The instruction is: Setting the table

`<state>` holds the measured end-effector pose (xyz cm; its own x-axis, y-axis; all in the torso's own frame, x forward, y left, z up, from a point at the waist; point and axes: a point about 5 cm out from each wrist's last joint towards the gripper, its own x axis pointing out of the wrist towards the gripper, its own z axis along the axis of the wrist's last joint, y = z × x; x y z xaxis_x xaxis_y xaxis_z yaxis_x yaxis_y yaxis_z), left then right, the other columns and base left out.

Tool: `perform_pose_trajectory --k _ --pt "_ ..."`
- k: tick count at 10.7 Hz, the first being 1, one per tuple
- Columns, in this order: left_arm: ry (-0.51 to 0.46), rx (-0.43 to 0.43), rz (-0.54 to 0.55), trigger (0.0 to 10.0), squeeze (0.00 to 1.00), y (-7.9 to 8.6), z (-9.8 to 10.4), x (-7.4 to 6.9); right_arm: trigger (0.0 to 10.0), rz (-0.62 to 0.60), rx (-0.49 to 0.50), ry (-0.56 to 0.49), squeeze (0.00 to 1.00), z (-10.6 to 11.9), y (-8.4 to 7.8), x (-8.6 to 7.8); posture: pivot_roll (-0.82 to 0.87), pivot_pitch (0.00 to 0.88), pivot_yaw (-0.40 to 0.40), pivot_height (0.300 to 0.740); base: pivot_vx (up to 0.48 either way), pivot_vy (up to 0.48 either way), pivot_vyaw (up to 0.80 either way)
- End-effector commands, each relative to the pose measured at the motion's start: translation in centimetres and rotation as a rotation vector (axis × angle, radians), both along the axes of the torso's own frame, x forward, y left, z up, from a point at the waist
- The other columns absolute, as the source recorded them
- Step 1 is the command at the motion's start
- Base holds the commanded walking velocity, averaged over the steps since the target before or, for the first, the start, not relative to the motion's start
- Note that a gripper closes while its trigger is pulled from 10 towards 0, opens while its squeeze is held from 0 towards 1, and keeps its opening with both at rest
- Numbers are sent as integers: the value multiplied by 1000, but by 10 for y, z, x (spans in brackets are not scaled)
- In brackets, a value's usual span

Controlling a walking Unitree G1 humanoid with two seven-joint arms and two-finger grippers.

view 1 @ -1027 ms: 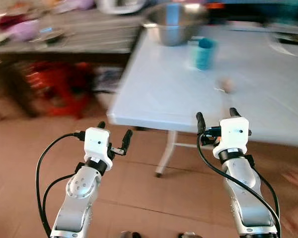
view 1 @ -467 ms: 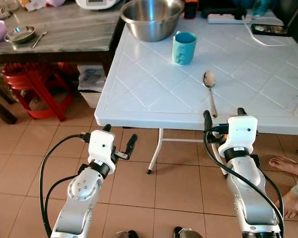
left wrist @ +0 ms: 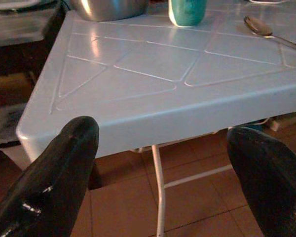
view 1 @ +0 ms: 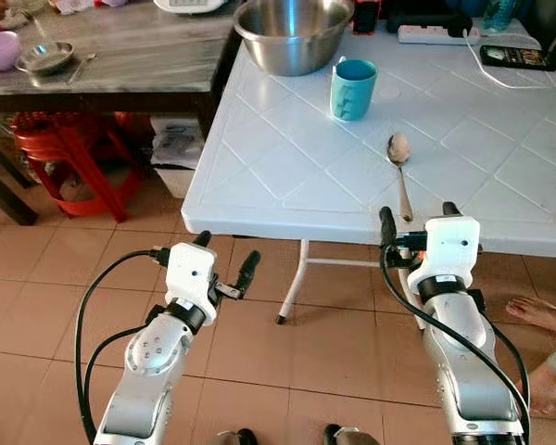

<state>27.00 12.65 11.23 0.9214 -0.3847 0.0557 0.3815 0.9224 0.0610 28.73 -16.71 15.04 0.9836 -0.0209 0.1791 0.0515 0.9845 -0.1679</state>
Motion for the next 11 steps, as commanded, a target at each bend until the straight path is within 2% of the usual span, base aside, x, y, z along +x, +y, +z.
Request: perform_pose_trajectory --k 1,2,8,11 --pt "-1 1 -2 10000 0 2 -1 -3 10000 10 12 15 0 -2 2 -1 -74 153 105 740 281 0 -706" --pt "-1 -1 -5 10000 0 1 -1 -3 10000 12 12 11 0 -1 3 -2 -78 157 104 740 281 0 -556" --pt "0 -10 2 10000 0 1 0 -4 10000 49 -44 -15 0 2 9 -4 -81 159 95 740 281 0 0" --pt "10 -7 4 10000 0 6 -3 -8 10000 50 -36 -12 0 1 10 -5 -79 163 96 740 0 0 0"
